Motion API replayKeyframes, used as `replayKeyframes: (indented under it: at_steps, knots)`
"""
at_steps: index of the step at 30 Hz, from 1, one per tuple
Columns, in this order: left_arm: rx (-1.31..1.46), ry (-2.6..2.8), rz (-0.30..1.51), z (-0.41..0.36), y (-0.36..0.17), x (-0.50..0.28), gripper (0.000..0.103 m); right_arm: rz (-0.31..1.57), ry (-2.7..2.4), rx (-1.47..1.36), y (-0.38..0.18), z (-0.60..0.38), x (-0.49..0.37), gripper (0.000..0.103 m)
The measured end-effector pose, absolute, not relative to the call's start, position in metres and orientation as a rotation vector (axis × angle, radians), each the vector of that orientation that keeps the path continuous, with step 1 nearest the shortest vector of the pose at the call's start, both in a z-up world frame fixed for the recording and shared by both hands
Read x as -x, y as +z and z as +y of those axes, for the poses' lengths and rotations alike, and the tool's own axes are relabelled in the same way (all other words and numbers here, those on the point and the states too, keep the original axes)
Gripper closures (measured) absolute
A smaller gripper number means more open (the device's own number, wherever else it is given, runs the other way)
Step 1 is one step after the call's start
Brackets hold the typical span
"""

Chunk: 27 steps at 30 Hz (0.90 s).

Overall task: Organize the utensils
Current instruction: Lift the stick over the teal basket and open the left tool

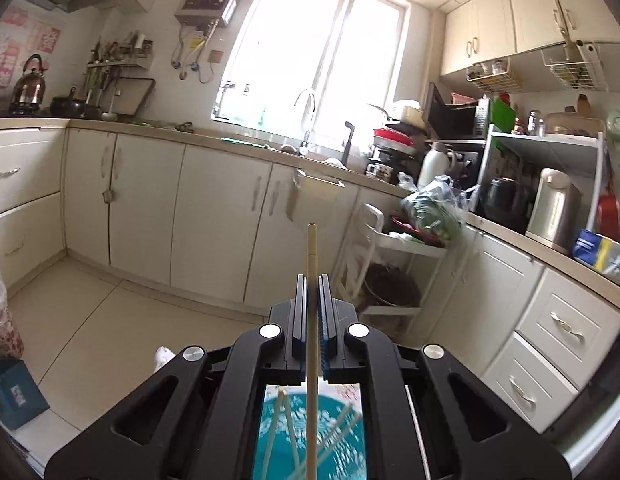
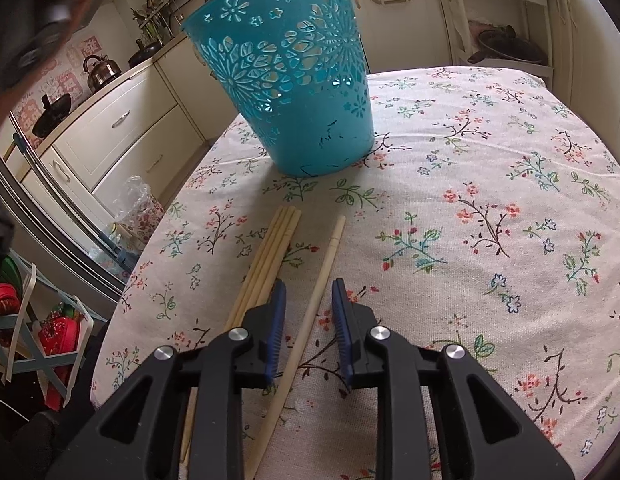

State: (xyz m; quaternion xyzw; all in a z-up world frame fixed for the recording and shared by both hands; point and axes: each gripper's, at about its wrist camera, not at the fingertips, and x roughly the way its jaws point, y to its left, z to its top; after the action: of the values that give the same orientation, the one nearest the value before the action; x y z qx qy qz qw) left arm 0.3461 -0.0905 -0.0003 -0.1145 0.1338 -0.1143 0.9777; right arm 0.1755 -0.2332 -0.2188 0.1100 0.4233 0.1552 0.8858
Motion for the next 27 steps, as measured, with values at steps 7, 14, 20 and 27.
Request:
replayKeyframes:
  at_steps: [7,14,20,27]
  knots:
    - [0.230,-0.191,0.287,-0.097,-0.030,-0.375,0.098,0.882,0.335,-0.259,-0.220,-0.239,-0.176,0.079]
    - [0.124,-0.203,0.372,-0.113,-0.058,-0.376,0.098,0.884,0.340,-0.269,-0.219,-0.245,-0.176,0.079]
    - [0.027,-0.183,0.489,-0.120,-0.076,-0.374,0.093,0.883,0.338,-0.263,-0.219,-0.244,-0.176,0.079]
    - [0.079,-0.097,0.460,-0.080,-0.066,-0.330,0.043,0.887,0.338,-0.264,-0.218,-0.243,-0.177,0.078]
